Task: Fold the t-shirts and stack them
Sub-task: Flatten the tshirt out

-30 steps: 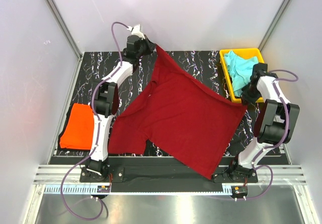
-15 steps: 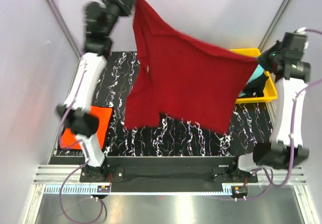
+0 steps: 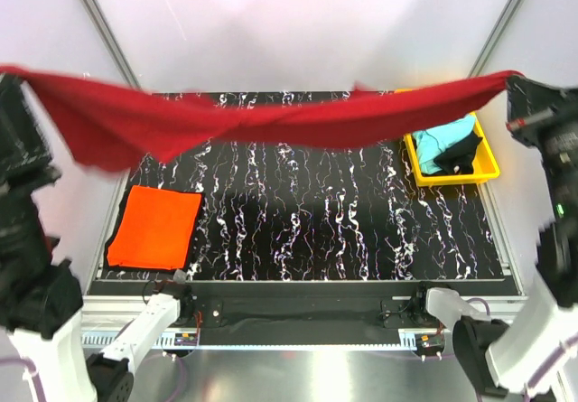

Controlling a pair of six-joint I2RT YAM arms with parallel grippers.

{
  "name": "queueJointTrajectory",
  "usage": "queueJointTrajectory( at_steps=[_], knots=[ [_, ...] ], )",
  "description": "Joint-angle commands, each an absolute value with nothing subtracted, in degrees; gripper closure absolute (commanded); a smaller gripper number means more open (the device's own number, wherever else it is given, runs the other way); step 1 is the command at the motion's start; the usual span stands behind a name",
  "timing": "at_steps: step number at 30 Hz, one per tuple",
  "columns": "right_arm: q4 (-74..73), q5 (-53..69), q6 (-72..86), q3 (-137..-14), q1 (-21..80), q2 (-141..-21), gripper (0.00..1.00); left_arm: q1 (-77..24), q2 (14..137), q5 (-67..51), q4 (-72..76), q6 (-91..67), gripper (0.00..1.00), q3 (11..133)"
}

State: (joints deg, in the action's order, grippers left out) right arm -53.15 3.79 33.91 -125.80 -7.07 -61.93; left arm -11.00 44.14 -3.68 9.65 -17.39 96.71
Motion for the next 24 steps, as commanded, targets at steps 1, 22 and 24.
queueJointTrajectory(
  at_steps=[1, 22, 24],
  knots=[
    [-51.9, 3.9, 33.7, -128.7, -5.8, -60.8, 1.0, -10.8, 42.7, 1.9, 4.5, -11.4, 1.0, 94.4],
    [-44.1, -5.1, 32.8, -108.4, -5.5, -66.2, 1.0, -10.5, 71.3, 0.3, 6.9, -9.5, 1.0, 100.4],
    [-41.2, -5.9, 33.2, -108.8, -5.5, -67.5, 1.0, -10.4, 73.0, 0.4, 6.7, -10.2, 1.0, 102.9]
  ],
)
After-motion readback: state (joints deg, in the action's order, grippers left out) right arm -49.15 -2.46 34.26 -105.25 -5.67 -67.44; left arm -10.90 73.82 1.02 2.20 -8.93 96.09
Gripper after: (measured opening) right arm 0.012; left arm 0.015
